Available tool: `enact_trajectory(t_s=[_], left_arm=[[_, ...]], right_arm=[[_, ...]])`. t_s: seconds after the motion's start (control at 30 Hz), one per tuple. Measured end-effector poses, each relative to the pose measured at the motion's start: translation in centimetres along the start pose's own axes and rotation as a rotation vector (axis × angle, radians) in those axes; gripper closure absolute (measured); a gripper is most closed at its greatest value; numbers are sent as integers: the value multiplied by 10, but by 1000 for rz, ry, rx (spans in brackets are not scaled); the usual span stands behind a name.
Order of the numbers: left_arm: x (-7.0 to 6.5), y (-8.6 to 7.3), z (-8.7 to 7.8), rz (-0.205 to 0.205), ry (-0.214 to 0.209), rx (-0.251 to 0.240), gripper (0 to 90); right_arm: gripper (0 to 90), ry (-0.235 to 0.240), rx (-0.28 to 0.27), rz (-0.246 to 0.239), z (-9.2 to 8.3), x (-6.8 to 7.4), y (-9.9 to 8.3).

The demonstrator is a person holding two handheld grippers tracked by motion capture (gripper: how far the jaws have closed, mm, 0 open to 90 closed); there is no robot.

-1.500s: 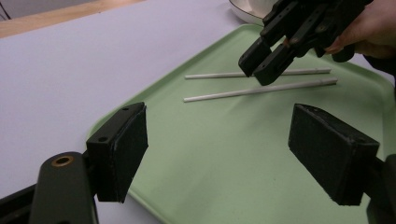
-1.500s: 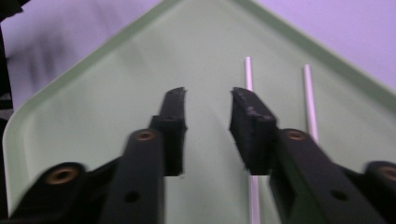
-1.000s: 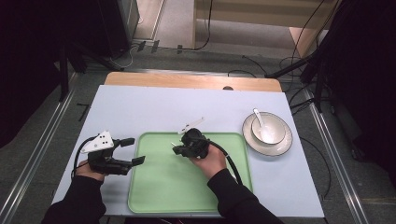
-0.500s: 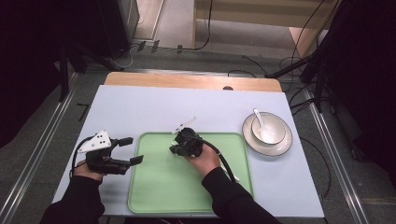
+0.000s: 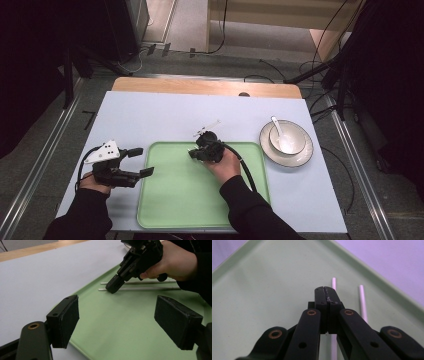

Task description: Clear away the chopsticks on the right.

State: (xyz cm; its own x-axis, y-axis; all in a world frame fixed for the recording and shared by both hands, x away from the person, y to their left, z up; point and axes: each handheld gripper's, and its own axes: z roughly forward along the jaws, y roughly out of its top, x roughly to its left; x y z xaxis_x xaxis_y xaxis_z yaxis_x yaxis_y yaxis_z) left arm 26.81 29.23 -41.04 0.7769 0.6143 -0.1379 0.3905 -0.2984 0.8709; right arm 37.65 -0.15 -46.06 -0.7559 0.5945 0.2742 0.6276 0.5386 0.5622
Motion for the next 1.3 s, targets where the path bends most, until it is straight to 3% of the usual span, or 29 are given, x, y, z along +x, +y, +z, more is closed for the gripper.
enact_trajectory(t_s=[0.33, 1.3], left_arm=[[0, 0, 0, 1, -2, 4, 200], [0, 0, 2, -1, -12, 9, 200]], right_arm=[[900, -21, -29, 41, -9, -16, -9], [900, -64, -59, 127, -39, -45, -41]])
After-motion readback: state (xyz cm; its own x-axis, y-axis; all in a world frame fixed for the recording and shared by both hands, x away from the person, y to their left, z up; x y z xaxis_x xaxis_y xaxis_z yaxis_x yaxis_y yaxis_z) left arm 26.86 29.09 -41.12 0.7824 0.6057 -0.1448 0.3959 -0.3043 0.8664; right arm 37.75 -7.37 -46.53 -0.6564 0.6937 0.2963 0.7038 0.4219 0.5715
